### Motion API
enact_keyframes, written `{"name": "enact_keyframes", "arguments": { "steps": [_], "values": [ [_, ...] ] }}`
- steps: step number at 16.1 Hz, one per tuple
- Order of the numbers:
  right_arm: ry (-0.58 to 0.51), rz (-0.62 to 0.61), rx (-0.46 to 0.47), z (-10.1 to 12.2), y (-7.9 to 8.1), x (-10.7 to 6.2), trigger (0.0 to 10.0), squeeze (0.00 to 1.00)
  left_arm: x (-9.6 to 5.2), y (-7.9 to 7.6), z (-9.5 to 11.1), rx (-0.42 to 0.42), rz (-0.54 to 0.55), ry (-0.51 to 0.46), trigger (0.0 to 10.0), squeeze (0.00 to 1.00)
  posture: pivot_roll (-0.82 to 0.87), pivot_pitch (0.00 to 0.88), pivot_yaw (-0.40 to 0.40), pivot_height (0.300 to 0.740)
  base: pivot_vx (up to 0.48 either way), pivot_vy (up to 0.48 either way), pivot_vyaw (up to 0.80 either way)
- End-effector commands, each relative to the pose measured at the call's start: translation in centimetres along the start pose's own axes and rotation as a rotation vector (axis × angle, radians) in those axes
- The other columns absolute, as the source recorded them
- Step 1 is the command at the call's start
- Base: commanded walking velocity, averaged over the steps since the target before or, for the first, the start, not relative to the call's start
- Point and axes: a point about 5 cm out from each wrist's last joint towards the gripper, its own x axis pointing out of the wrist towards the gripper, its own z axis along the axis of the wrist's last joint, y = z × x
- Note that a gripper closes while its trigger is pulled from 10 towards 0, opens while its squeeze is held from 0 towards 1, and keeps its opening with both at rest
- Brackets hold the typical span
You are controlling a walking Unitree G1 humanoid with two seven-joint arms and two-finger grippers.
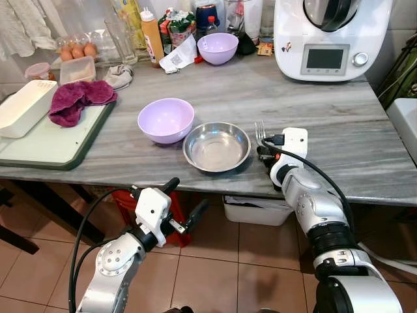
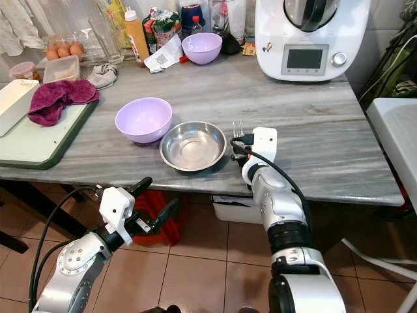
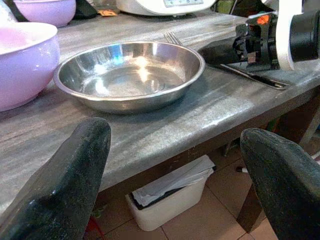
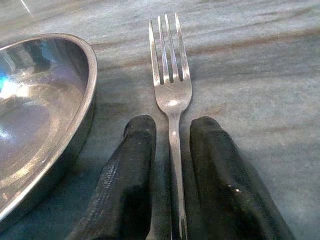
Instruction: Setting the table
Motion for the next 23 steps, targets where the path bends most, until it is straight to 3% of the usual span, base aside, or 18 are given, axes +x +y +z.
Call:
{"name": "enact_keyframes", "arguments": {
  "steps": [1,6,10,14,17,18,23],
  "values": [
    [-0.009,-0.017,0.009,0.4,-0.2,0.1,10.0,1.00,0.0,0.0,-0.2,0.012,-0.010,0.013,10.0,0.00,-0.19,0.113,0.098,0.740,0.000,0.000,0.00],
    [-0.154,0.016,0.019,3.2,0.2,-0.7,10.0,1.00,0.0,0.1,0.0,0.018,-0.001,0.008,10.0,0.00,-0.19,0.109,0.097,0.740,0.000,0.000,0.00],
    [-0.367,0.050,-0.045,6.1,0.5,-2.5,10.0,1.00,0.1,0.3,0.3,0.025,0.004,0.001,10.0,0.00,-0.19,0.107,0.098,0.740,0.000,0.000,0.00],
    [-0.455,-0.033,-0.174,5.8,-1.5,-5.6,10.0,1.00,0.0,0.7,0.3,0.024,0.043,-0.006,10.0,0.00,-0.20,0.101,0.104,0.740,0.000,0.000,0.00],
    [-0.347,-0.097,-0.241,2.3,-3.4,-7.9,10.0,1.00,-0.1,0.9,0.3,0.009,0.104,-0.016,10.0,0.00,-0.21,0.099,0.110,0.740,0.000,0.000,0.00],
    [-0.291,-0.101,-0.200,1.1,-3.7,-8.3,10.0,1.00,0.0,0.8,0.5,0.008,0.105,-0.017,10.0,0.00,-0.21,0.101,0.109,0.740,0.000,0.000,0.00],
    [-0.150,-0.208,-0.155,-0.9,-4.2,-8.4,10.0,1.00,0.0,0.9,0.8,0.021,0.107,-0.013,10.0,0.00,-0.20,0.111,0.115,0.740,0.000,0.000,0.00]
  ]
}}
